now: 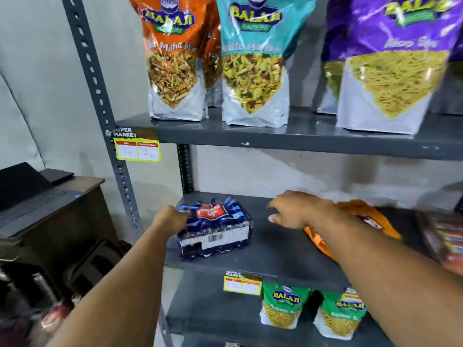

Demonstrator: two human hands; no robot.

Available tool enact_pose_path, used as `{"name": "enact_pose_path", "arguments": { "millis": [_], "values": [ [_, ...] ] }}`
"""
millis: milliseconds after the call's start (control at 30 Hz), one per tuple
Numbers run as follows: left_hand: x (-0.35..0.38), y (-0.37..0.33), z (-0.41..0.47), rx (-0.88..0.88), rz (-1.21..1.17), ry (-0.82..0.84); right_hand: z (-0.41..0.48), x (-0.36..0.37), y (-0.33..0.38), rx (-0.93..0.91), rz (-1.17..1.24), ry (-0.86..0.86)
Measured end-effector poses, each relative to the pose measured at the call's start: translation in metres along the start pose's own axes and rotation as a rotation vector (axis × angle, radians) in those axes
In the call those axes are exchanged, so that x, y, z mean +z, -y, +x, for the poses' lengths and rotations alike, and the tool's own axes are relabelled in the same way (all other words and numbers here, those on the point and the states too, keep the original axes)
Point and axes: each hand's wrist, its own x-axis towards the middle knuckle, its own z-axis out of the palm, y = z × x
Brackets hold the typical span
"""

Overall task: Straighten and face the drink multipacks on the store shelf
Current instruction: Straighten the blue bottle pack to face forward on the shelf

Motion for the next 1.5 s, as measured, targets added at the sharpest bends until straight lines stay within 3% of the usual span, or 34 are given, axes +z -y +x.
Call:
{"name": "enact_pose_path", "arguments": {
  "millis": [133,267,433,667,967,1133,1300,1500],
  "values": [
    [0.012,0.014,0.04,-0.133,-0.159,0.08,0.064,0.014,0.034,0.039,0.131,0.069],
    [0.017,0.029,0.076,-0.258,-0.349,0.292,0.122,0.044,0.053,0.086,0.279,0.072],
    [0.012,0.034,0.093,-0.361,-0.38,0.511,0.156,0.071,0.063,0.217,0.427,0.009],
    [0.005,0.019,0.084,-0.42,-0.281,0.58,0.195,0.085,0.073,0.333,0.621,-0.052],
    [0.014,0.01,0.071,-0.38,-0.284,0.368,0.206,0.107,0.068,0.37,0.706,-0.201],
    [0.024,0.011,0.05,-0.288,-0.131,0.087,0.2,0.108,0.061,0.349,0.737,-0.39],
    [0.054,0.018,0.01,-0.122,-0.223,-0.147,0.186,0.117,0.053,0.243,1.14,-0.619],
    [0.081,0.026,-0.027,-0.056,-0.382,-0.277,0.176,0.131,0.045,0.166,1.504,-0.539]
  ]
}}
